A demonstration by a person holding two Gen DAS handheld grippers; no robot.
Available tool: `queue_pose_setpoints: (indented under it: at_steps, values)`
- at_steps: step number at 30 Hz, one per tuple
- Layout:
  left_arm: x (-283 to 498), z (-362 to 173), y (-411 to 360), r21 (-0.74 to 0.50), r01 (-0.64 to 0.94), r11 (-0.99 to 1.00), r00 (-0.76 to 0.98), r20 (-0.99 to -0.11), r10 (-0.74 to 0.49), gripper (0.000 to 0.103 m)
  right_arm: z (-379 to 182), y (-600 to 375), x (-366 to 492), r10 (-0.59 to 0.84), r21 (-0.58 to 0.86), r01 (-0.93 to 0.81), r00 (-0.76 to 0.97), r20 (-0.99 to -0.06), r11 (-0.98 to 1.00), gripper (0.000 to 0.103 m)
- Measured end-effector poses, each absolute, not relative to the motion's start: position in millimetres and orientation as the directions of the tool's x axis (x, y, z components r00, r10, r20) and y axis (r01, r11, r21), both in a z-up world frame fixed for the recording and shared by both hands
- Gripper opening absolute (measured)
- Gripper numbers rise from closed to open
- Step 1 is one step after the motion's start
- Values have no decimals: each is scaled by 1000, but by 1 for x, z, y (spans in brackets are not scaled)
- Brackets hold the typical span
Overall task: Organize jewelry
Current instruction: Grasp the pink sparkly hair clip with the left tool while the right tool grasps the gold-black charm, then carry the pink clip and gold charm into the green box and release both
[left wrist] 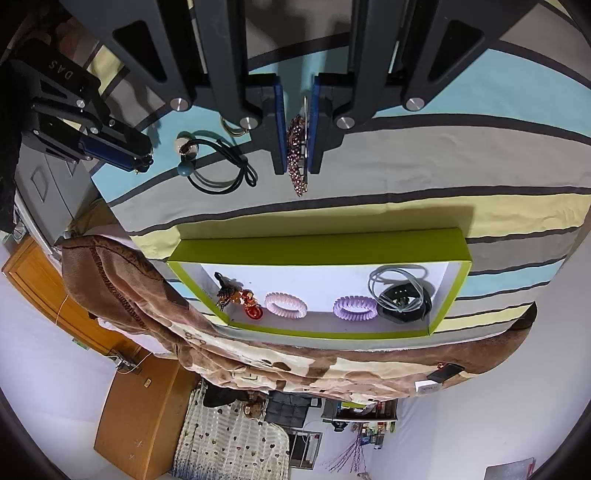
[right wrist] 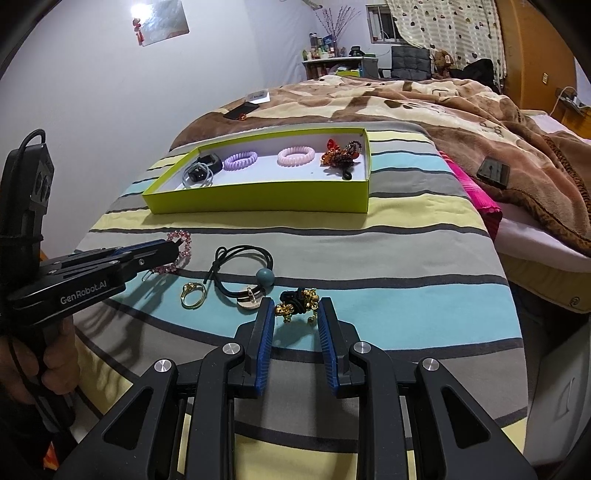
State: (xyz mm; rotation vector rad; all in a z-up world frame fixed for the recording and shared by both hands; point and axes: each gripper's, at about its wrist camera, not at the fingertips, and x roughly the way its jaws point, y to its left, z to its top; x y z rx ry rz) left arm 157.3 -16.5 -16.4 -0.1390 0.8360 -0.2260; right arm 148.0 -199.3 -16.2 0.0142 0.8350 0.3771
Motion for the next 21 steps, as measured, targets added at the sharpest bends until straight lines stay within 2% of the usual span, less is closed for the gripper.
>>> queue_pose_setpoints:
  at_steps: [8,21]
  values:
    - [150,-3,-7,-211,155,965,676,-690,-259,11,-3,-195,147,338,156,-328,629,-700,932,25]
    - [171,28,10,-147,163,976,732,-645,-220,11,25,-181,171,358,149,-351,667,-653,925,25]
